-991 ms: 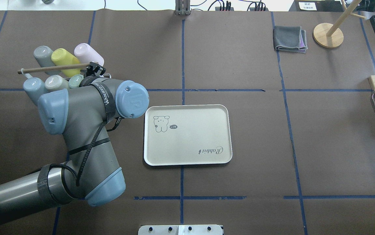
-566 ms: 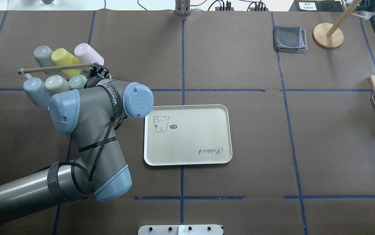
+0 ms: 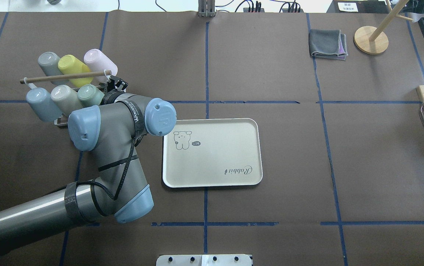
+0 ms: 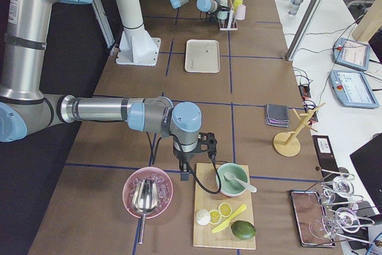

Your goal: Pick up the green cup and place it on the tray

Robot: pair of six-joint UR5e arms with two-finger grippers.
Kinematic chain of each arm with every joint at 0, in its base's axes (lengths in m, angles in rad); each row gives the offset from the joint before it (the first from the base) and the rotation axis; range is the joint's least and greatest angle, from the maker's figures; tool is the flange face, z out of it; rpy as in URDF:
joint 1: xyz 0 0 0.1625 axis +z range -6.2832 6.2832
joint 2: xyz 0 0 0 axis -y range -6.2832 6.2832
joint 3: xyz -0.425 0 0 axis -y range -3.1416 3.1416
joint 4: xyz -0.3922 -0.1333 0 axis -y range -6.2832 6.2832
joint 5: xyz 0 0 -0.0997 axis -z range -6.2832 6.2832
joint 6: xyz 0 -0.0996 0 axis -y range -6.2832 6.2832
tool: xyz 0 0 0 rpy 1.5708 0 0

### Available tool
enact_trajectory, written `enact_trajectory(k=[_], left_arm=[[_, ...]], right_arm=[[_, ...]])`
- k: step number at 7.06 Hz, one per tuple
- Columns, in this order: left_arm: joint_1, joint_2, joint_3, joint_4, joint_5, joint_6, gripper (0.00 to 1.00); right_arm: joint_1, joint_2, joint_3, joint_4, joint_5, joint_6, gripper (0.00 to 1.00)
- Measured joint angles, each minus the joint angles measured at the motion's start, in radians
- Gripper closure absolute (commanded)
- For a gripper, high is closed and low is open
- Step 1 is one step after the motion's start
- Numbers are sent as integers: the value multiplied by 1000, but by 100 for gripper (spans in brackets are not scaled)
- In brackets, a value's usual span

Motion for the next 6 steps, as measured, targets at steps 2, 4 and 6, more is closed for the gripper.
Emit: enact_trajectory(k=[2, 4, 6], left_arm=[[0, 0, 54, -57, 5, -12, 0], [0, 2, 88, -89, 7, -23, 0], [2, 7, 104, -103, 8, -39, 0]], right_arm=[[0, 0, -2, 0, 0, 0, 0], [0, 0, -3, 0, 0, 0, 0], [0, 0, -2, 0, 0, 0, 0]])
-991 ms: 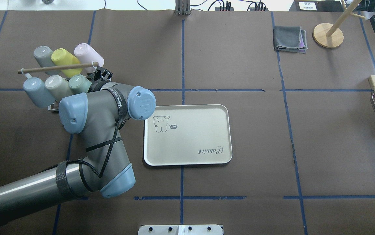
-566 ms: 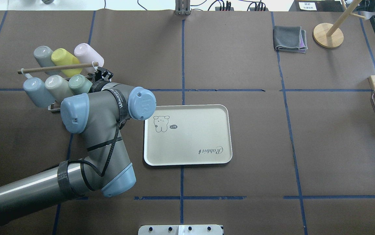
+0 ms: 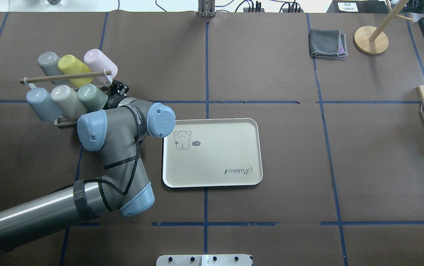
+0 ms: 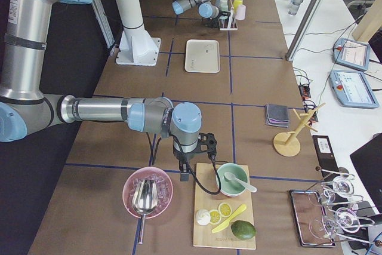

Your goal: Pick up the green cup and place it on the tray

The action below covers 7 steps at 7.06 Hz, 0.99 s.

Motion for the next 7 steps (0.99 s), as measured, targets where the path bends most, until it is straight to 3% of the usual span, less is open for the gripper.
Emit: enact_trajectory(k=[4, 7], left_arm=[[1, 6, 30, -33, 1, -32, 3], [1, 5, 38, -32, 1, -46, 33]], right_arm=[[0, 0, -2, 0, 0, -1, 0], [0, -1, -3, 0, 0, -2, 0]])
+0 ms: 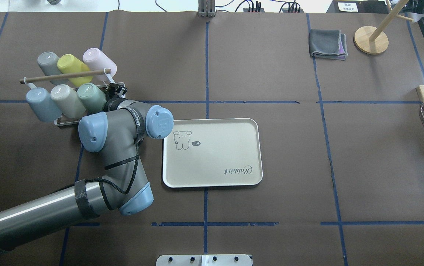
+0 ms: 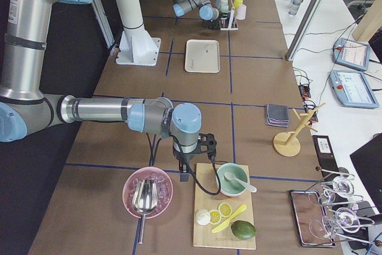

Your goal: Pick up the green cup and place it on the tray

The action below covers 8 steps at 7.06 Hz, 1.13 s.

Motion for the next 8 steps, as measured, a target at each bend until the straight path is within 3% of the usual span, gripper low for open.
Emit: enact_trajectory(k=[5, 8], left_arm=[[-4, -4, -23, 7, 0, 0, 35], [-15, -2, -102, 55, 0, 9, 35]], right_arm=[[0, -1, 0, 0, 0, 0, 0], [0, -1, 0, 0, 1, 0, 0]])
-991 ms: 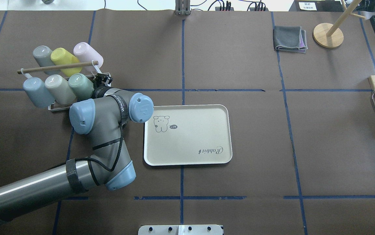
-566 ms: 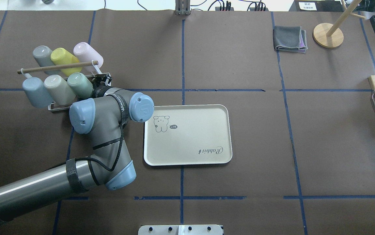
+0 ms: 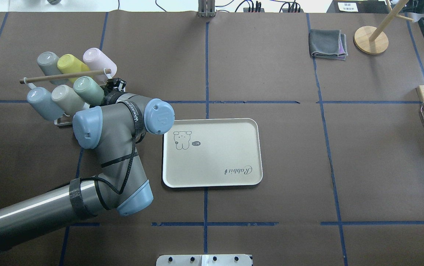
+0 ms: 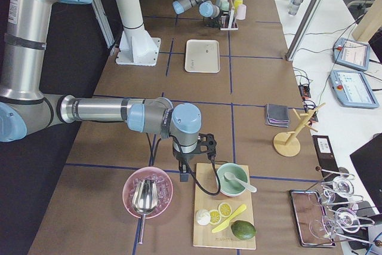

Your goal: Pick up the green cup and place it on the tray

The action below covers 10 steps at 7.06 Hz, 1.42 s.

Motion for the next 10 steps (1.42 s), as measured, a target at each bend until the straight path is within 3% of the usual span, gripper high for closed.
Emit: enact_trajectory(k=[6, 8, 10], left_arm=[[-53, 4, -313, 132, -12, 48, 34], [-82, 6, -415, 124, -65, 22, 33], [-98, 38, -449, 18, -161, -93, 33]], right_arm=[[0, 0, 0, 1, 1, 0, 0], [0, 1, 0, 1, 1, 0, 0], [0, 2, 0, 1, 1, 0, 0]])
